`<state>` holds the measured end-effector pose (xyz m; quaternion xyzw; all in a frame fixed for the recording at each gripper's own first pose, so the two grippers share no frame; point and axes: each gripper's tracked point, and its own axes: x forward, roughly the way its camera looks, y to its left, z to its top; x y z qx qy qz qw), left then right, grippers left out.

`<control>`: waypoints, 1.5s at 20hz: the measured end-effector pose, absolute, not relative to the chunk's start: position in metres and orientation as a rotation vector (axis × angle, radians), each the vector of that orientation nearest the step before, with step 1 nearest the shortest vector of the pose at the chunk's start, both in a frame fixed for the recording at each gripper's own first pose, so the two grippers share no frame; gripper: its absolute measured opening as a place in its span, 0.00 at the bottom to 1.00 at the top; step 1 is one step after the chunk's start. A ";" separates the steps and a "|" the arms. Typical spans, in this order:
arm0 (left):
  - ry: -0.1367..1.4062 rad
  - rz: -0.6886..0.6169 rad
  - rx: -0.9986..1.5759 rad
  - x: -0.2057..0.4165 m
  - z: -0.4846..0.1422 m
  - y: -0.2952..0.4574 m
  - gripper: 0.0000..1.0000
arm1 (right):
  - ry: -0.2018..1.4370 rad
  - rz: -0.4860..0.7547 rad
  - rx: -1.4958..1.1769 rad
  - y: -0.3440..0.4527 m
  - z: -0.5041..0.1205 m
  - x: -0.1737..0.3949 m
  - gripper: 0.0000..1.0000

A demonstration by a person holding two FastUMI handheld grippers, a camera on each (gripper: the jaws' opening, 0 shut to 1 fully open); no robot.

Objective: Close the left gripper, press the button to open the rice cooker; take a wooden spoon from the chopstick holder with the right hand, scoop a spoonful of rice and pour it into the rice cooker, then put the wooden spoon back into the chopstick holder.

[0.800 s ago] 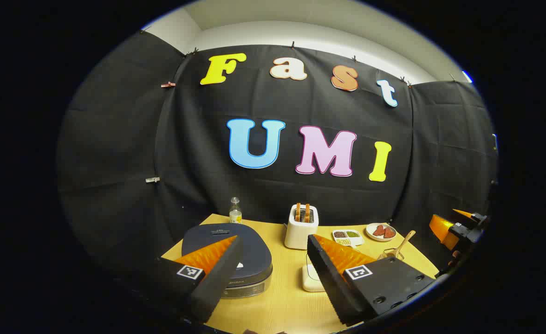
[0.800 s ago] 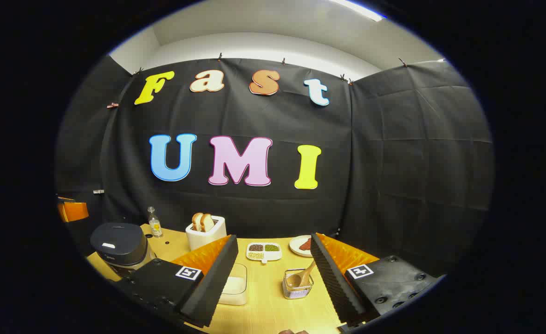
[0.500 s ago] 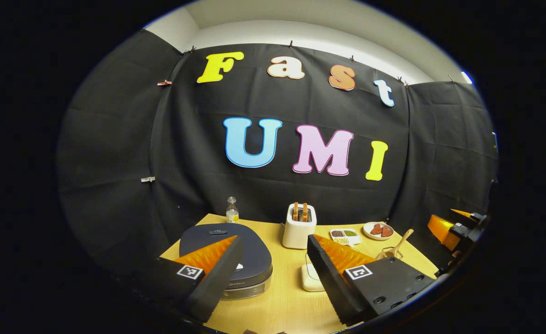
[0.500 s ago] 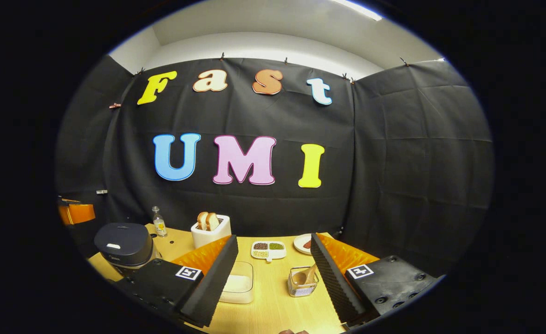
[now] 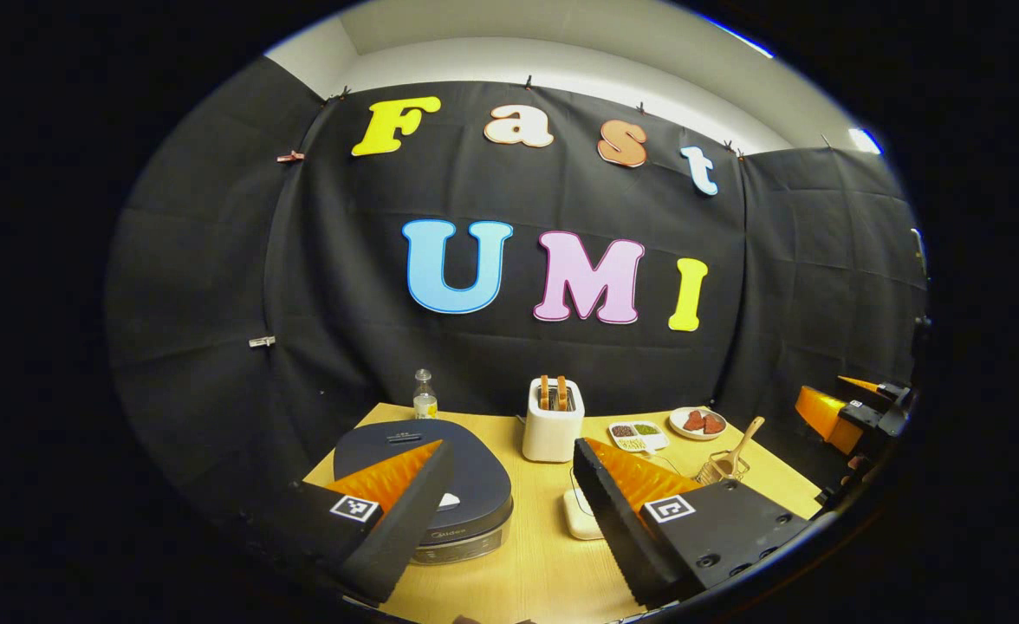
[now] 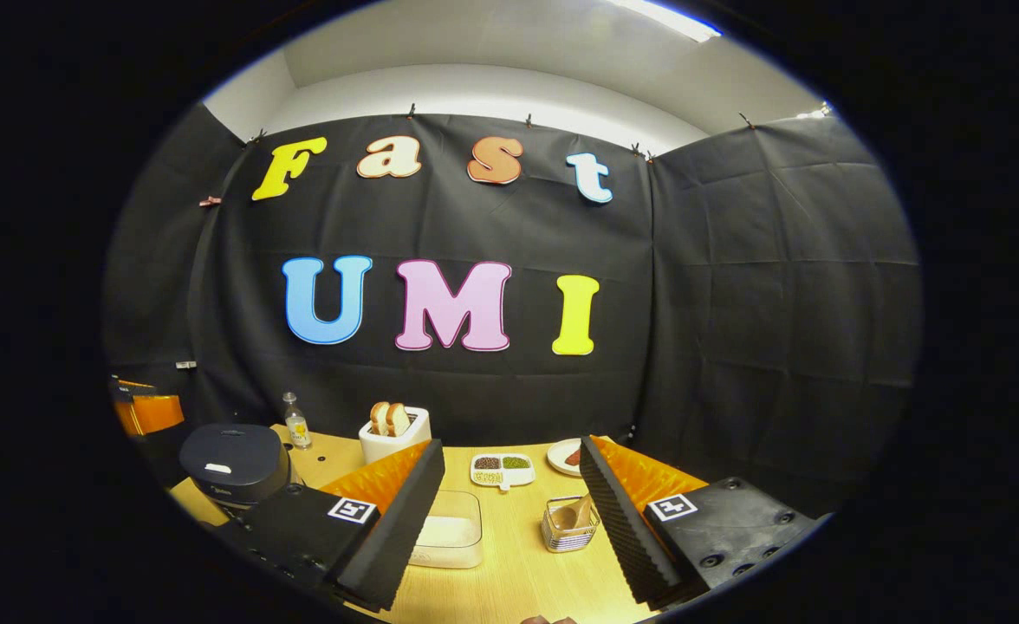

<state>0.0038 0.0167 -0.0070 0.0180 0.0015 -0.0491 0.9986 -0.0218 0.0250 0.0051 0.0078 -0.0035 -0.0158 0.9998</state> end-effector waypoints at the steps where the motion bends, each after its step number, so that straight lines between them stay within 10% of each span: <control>1: 0.005 -0.106 0.033 0.003 -0.008 0.018 0.96 | -0.007 -0.034 0.015 0.027 0.005 -0.024 0.98; 13: 0.068 -0.147 0.010 0.005 -0.011 0.043 0.92 | 0.010 -0.044 0.033 0.042 -0.004 -0.041 0.98; 22: 0.153 -0.139 -0.007 0.044 -0.012 0.085 0.14 | 0.047 -0.047 0.034 0.052 -0.017 -0.048 0.98; 30: 0.287 -0.108 -0.071 0.085 -0.061 0.106 0.07 | 0.072 -0.056 0.015 0.046 -0.027 -0.061 0.98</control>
